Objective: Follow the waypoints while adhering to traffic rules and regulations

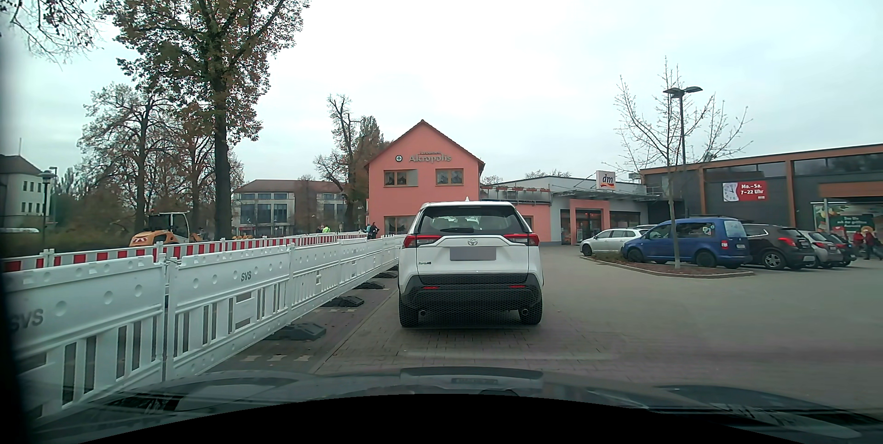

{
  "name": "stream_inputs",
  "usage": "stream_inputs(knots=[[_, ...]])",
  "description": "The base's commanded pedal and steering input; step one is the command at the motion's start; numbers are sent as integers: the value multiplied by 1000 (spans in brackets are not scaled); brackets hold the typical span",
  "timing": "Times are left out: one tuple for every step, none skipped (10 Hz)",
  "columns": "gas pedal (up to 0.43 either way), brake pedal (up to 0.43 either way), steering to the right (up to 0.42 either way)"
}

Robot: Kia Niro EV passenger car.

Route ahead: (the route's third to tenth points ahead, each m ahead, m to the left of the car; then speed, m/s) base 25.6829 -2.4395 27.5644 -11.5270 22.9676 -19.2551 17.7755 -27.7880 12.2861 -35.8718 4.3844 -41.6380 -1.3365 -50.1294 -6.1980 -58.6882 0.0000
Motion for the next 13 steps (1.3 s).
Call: stream_inputs(knots=[[0, 573, -14], [0, 573, -14], [0, 573, -14], [0, 573, -14], [0, 573, -14], [0, 573, -14], [0, 573, -14], [0, 573, -14], [0, 573, -14], [0, 573, -14], [0, 573, -14], [0, 573, -14], [0, 573, -14]])
